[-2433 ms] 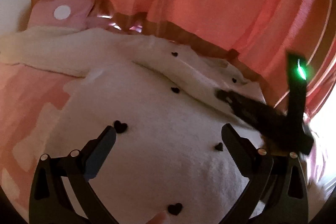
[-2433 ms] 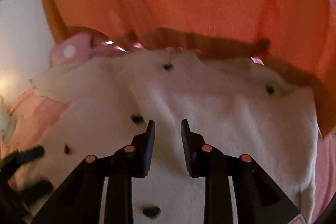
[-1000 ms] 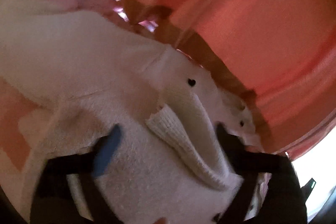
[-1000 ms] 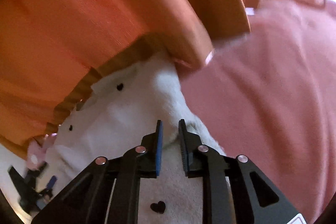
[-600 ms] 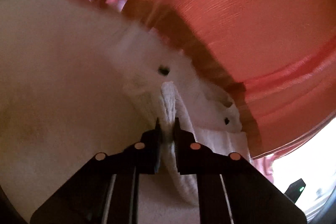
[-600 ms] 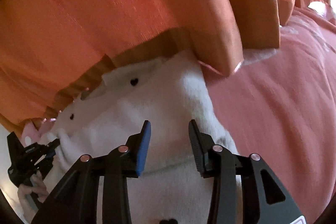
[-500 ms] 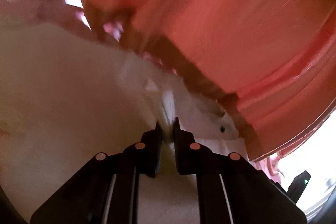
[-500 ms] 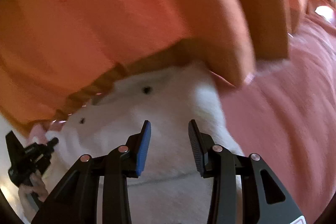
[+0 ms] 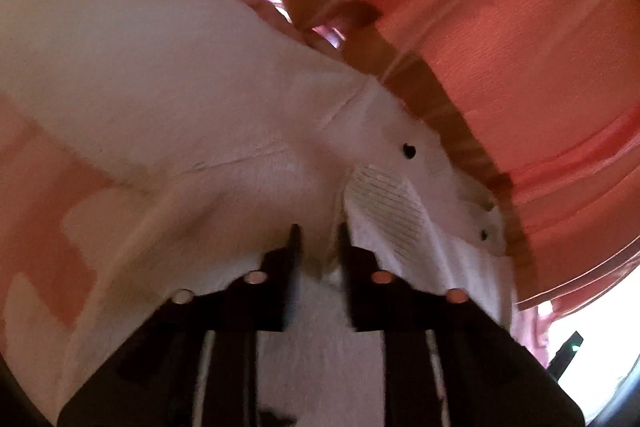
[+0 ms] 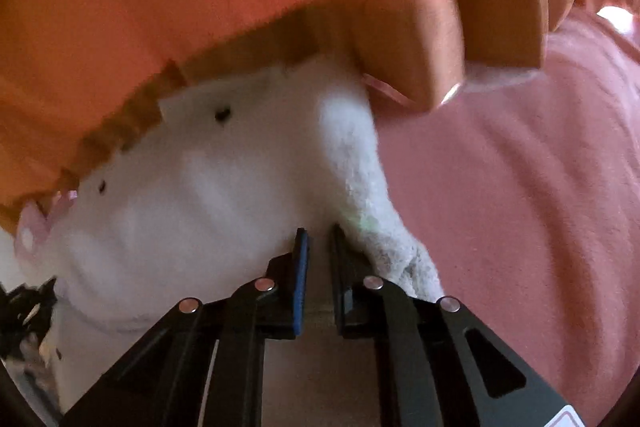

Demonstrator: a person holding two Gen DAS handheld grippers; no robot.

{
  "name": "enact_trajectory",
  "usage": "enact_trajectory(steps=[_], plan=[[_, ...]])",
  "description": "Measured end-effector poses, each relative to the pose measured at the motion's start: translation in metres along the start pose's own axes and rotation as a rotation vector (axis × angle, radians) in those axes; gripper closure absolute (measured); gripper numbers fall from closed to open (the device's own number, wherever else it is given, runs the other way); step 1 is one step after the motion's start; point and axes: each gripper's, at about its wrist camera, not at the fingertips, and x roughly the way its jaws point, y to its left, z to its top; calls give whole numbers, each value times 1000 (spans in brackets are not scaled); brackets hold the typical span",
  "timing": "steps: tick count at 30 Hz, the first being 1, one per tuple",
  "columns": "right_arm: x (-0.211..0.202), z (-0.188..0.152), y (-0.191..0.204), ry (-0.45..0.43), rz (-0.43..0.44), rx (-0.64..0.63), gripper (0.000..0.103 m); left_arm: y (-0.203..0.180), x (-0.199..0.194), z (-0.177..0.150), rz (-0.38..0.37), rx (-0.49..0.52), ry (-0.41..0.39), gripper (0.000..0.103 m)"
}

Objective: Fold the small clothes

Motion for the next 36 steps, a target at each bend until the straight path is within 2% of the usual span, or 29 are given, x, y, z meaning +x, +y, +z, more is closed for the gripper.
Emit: enact_trajectory(steps=[1, 3, 6, 8, 11, 13, 14, 15, 16, 17, 18, 19, 22, 23, 25, 26, 28, 29, 31, 32, 33, 35, 36], plan=[[-7, 2, 11, -13, 32, -13, 83, 5, -6, -2, -1, -15, -5, 64], [-24, -1, 46, -39, 132, -91, 82, 13, -16, -5, 6, -55, -13, 63], [-35, -28, 126, 6, 282, -305, 79, 12, -33, -6, 1, -86, -33, 57], [-30, -49, 176, 47, 349, -444, 72, 5, -44, -6, 39, -44, -68, 44], [-4, -71, 243, 83, 369, -610, 64, -2, -60, 2, 116, 24, -133, 37], [26, -76, 279, 99, 328, -671, 60, 4, -70, 8, 137, -2, -169, 29], [38, -78, 287, 121, 315, -683, 57, 11, -75, 12, 133, -39, -183, 24], [51, -80, 295, 143, 300, -688, 56, 16, -77, 15, 131, -67, -186, 23], [63, -80, 300, 162, 288, -688, 57, 22, -78, 19, 130, -99, -188, 23], [69, -80, 304, 154, 286, -682, 62, 29, -81, 22, 132, -123, -190, 23], [70, -75, 307, 158, 289, -669, 71, 36, -84, 25, 145, -147, -194, 23], [66, -66, 311, 177, 328, -626, 92, 41, -88, 27, 157, -159, -201, 23], [44, -60, 316, 145, 443, -579, 93, 49, -96, 34, 176, -174, -223, 23], [45, -66, 319, 153, 448, -588, 92, 50, -98, 35, 177, -175, -228, 22], [74, -86, 325, 259, 383, -630, 89, 51, -96, 35, 183, -176, -228, 20], [73, -87, 321, 210, 400, -609, 90, 52, -95, 34, 187, -177, -223, 19], [66, -80, 315, 233, 406, -542, 86, 56, -93, 33, 182, -187, -205, 19], [53, -75, 309, 232, 423, -497, 80, 59, -93, 34, 177, -198, -202, 18], [17, -74, 289, 199, 458, -477, 79, 74, -98, 41, 172, -247, -235, 16], [-4, -75, 277, 163, 451, -482, 73, 84, -102, 45, 184, -280, -260, 14], [-18, -78, 265, 138, 437, -485, 61, 99, -110, 50, 203, -329, -298, 13], [-44, -88, 232, 100, 405, -483, 52, 136, -123, 59, 255, -446, -365, 13], [-47, -91, 223, 90, 390, -482, 52, 152, -128, 61, 286, -492, -385, 13]])
